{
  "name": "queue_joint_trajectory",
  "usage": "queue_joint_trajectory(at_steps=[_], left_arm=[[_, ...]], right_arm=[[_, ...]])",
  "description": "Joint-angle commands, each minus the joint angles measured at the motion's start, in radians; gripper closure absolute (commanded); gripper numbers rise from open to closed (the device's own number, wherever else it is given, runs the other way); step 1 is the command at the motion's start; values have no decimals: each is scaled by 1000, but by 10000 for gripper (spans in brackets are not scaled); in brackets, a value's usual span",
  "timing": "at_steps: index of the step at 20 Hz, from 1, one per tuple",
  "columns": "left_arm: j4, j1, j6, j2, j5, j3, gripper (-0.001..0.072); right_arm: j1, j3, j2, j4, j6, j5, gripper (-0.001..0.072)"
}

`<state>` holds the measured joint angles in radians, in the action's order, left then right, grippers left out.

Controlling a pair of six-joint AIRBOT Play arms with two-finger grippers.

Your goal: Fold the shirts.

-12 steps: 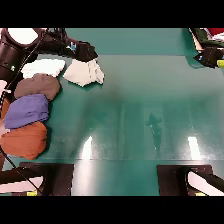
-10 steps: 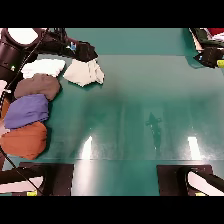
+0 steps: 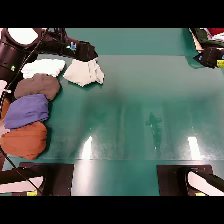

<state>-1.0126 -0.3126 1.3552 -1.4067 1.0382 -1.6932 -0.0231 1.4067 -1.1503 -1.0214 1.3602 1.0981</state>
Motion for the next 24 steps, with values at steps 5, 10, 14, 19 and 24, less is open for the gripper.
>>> queue_joint_trajectory(at_steps=[5,10,14,19,24], left_arm=[[-6,0,-3,0,-24,0,684],[-364,2,128,-69,-168,1,114],[-472,68,239,-259,-175,1,114],[-450,116,294,-433,-285,1,114],[-446,116,294,-468,-310,-2,266]], right_arm=[[1,1,0,9,1,3,698],[1,1,0,9,1,5,697],[1,1,0,9,1,31,697],[1,1,0,9,1,80,697],[2,1,0,8,1,79,697]])
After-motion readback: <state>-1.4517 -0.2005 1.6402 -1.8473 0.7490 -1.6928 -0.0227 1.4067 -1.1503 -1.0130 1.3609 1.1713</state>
